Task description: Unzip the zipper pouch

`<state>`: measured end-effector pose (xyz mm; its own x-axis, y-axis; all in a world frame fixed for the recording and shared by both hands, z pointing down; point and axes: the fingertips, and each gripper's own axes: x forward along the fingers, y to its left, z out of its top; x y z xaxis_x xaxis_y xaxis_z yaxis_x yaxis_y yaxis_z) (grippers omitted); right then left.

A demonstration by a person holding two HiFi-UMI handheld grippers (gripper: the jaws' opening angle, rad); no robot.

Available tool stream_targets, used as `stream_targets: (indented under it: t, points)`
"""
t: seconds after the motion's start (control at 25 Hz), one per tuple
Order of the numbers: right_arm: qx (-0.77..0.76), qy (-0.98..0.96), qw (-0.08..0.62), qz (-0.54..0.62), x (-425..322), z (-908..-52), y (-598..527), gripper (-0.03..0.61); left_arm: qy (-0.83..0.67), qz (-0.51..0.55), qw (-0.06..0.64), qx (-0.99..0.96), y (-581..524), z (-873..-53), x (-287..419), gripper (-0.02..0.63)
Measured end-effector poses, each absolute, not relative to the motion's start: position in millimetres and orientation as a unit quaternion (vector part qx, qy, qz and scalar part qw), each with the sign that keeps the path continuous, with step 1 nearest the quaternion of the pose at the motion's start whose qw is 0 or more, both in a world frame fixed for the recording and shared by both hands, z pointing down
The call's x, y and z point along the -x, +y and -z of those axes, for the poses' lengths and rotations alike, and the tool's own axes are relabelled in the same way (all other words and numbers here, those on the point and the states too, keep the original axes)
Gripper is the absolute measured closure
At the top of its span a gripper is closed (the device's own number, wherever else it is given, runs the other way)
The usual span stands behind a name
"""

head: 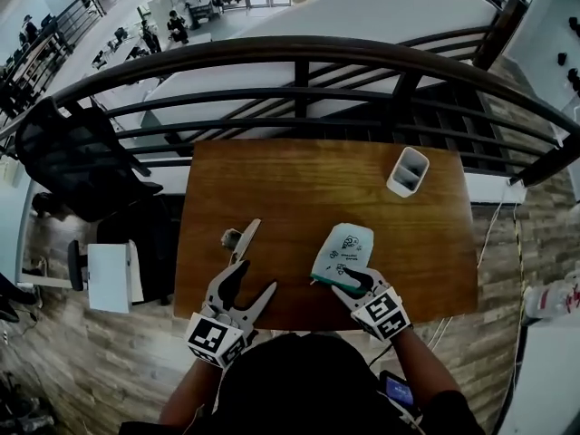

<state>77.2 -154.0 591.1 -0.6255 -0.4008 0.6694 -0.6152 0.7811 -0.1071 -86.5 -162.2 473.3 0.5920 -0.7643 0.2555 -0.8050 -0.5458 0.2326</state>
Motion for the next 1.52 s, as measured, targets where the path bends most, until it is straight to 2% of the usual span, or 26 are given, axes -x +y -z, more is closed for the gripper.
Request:
stream_targets:
  t: [0.36,0.84,1.16,1.24,1.32,1.52]
  points:
    - [-0.172,-0.876,0.43,-0.139,-66.9,-648.2,-155.1,0.379,-0.504,-0.055,0.166,-0.846,-164.3,-478.0,103.8,0.337]
    - [-0.107,-0.854,0.492,-0.133,-65.6,-687.5,-149.2,0.381,-0.54,-0.064,0.187,-0.818,-155.1,-491.3,112.5,0.337]
    - [-0.108,-0.845,0.506,-0.136,-67.5,-694.7,-152.5,0.444,-0.546,-0.065,0.196,-0.812,-153.2,-499.3,117.4,0.337]
    - [-0.1,-0.845,0.506,-0.143,-65.5,-695.3,-147.5,0.511,-0.545,-0.064,0.199,-0.812,-153.4,-502.4,118.6,0.337]
    - [-0.095,-0.847,0.503,-0.146,-63.4,-692.6,-144.6,0.536,-0.541,-0.062,0.203,-0.814,-154.2,-504.0,117.9,0.337]
    - [-0.099,-0.858,0.477,-0.163,-58.8,-671.2,-146.9,0.551,-0.523,-0.061,0.203,-0.825,-159.8,-505.2,112.4,0.339]
